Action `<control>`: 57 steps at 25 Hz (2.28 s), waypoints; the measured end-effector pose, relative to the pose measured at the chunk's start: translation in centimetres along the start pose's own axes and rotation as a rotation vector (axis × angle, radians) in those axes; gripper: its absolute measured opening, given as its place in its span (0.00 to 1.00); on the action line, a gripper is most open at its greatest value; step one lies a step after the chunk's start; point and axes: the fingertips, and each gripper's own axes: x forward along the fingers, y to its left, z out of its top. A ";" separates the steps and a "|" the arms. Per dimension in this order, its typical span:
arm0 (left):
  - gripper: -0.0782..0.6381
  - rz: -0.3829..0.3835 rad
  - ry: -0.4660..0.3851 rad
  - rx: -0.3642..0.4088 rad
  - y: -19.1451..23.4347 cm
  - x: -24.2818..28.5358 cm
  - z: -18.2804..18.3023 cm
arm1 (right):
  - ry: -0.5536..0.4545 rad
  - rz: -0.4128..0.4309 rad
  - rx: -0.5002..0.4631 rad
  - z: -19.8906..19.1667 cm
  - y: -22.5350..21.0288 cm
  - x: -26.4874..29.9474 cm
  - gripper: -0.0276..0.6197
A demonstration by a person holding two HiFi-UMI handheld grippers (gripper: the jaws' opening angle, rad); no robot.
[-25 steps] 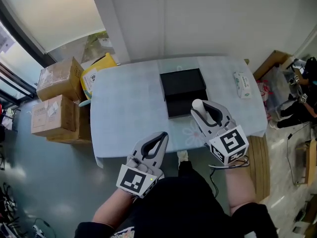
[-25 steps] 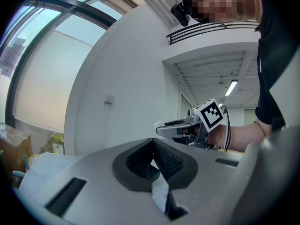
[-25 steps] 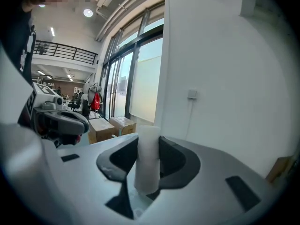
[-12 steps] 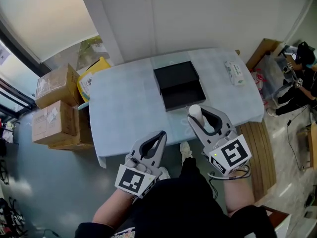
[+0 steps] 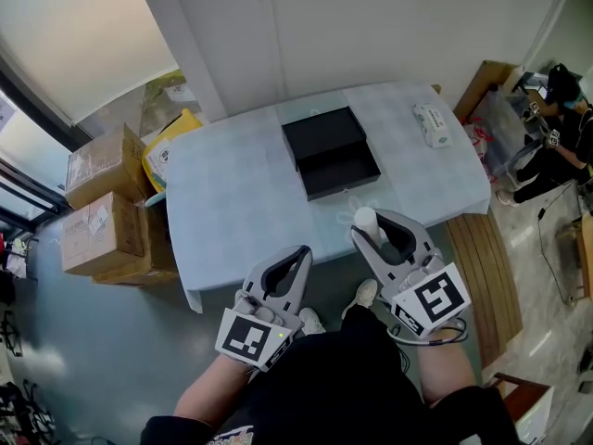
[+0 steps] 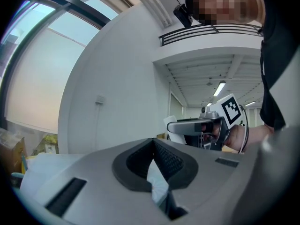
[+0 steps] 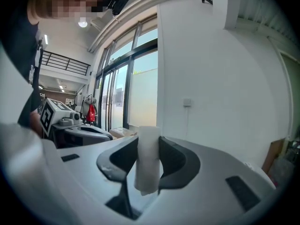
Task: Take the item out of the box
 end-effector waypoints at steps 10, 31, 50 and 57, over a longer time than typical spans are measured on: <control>0.11 -0.010 -0.002 -0.005 -0.7 0.1 -0.2 | 0.009 0.015 0.018 -1.0 1.8 -1.7 0.26; 0.11 -0.005 0.002 -0.003 -2.4 0.8 -0.2 | -0.001 0.015 0.030 -1.8 2.2 -4.0 0.26; 0.11 -0.010 -0.002 0.010 -3.5 -0.1 0.1 | -0.013 0.019 0.035 -1.8 3.1 -4.9 0.25; 0.11 -0.013 -0.003 0.016 -3.7 -0.3 0.2 | -0.017 0.020 0.034 -1.7 3.3 -5.0 0.25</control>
